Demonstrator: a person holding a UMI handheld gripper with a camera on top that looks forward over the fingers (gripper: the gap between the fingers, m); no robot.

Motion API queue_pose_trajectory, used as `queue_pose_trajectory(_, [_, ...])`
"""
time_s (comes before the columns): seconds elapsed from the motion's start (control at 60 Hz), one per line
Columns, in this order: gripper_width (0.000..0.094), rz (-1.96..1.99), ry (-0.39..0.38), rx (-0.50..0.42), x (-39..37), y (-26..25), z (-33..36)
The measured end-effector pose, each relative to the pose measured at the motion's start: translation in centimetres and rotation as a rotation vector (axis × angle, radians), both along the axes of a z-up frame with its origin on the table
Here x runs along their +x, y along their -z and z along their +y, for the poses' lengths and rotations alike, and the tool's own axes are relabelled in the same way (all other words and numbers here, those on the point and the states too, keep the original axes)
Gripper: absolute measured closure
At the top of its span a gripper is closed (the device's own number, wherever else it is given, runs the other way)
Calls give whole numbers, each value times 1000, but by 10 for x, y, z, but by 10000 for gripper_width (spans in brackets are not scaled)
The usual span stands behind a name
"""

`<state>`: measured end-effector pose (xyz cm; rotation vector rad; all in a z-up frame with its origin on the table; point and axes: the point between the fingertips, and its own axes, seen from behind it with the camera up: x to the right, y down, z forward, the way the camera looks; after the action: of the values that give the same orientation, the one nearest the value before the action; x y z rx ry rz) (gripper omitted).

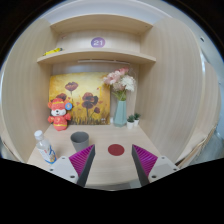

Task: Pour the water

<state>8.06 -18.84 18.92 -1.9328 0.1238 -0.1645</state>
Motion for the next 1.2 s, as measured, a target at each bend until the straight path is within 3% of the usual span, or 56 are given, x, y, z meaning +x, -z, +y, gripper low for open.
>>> queue_pose_trajectory(0.1, [187, 7, -71, -35, -50, 31, -2])
queue_pose_trajectory(0.117, [187, 10, -75, -30, -32, 14, -10])
queue_pose_trajectory(0.2, [185, 32, -155, -55, -120, 67, -5])
queue_pose_trajectory(0.467, [189, 40, -349, -83, -254, 122, 15])
queue_pose_trajectory(0.883, [205, 80, -286, 14, -279, 133, 109])
queue_pose_trajectory(1.033, [381, 97, -271, 132, -278, 117, 124])
queue_pose_trajectory(1.2, [513, 90, -289, 130, -278, 123, 125])
